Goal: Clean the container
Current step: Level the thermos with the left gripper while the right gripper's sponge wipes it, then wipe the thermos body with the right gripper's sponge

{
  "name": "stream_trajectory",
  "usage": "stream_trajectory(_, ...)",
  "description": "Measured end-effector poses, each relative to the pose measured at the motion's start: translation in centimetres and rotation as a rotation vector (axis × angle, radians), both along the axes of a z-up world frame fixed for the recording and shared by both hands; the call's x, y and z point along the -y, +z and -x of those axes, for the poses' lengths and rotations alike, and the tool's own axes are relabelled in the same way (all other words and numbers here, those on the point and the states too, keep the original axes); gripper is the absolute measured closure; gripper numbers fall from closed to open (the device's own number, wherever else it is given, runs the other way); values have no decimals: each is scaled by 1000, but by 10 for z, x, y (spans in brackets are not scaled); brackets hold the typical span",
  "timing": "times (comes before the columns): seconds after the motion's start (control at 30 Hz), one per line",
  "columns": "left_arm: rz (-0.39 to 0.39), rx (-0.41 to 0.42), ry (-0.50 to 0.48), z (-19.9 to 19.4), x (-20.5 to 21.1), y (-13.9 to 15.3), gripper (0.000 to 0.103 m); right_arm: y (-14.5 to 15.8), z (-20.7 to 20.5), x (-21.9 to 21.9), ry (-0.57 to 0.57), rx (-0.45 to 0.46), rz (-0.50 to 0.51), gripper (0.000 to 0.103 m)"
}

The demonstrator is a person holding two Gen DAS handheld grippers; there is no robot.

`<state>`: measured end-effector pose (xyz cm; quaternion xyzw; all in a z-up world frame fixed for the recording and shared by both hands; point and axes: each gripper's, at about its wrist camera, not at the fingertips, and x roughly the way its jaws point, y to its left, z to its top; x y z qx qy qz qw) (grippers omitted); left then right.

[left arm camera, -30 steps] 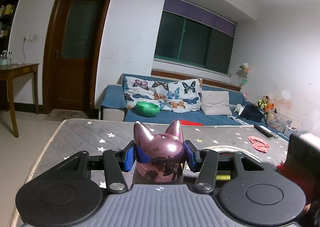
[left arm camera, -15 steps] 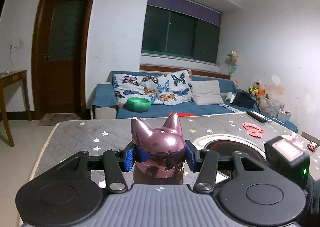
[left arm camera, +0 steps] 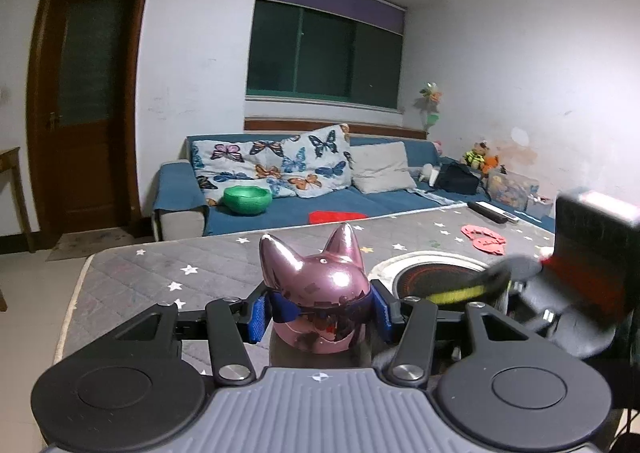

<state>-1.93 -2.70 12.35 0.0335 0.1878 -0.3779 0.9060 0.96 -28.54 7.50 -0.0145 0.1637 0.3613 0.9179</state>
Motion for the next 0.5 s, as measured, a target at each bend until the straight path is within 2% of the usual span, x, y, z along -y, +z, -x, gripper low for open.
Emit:
stream_trajectory(0.2, -12, 34, 96, 13, 6, -3, 48, -37, -3, -8, -10, -88, 43, 85)
stream_trajectory(0.37, 21, 41, 212, 24, 15, -7, 44, -54, -5, -7, -35, -147, 37, 85)
stream_trajectory(0.5, 42, 77, 328, 38, 27, -12, 28, -54, -2, -3, -53, -155, 30, 85)
